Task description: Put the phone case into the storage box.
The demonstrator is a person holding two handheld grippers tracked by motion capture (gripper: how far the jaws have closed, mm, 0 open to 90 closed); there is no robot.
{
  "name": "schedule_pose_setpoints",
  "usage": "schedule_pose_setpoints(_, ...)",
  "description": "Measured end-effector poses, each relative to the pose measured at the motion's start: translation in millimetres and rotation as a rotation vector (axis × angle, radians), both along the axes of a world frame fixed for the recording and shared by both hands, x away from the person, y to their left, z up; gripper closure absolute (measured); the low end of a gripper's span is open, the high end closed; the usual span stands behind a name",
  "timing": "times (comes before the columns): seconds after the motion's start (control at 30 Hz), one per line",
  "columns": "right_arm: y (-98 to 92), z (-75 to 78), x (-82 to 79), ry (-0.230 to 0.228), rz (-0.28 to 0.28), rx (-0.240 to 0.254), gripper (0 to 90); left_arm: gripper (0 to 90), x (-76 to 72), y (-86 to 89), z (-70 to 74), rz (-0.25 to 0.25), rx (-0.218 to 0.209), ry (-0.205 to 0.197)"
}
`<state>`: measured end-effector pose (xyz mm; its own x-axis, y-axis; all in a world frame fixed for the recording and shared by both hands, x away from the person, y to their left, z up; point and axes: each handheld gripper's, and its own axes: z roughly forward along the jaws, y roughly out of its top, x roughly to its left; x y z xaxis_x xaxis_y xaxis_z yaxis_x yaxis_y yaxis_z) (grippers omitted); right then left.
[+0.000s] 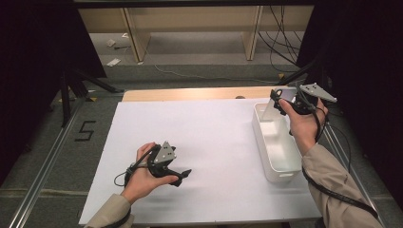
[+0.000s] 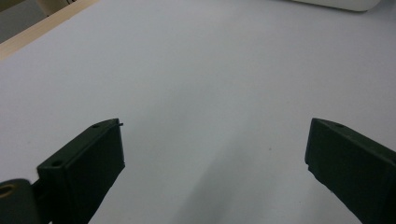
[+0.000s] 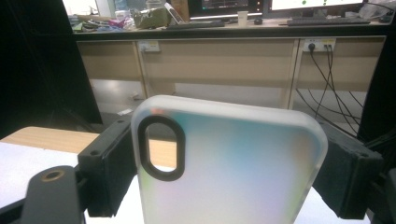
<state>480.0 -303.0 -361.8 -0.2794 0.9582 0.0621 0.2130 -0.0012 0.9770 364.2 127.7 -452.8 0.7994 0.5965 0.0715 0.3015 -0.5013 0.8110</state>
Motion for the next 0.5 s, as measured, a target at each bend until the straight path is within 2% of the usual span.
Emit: schedule_pose_setpoints(0.5, 1.4, -1.8, 6.5, 0.004, -0.006, -0.012, 18.2, 3.9, -0.1, -0.7, 0.0, -0.001, -0.002, -0.001)
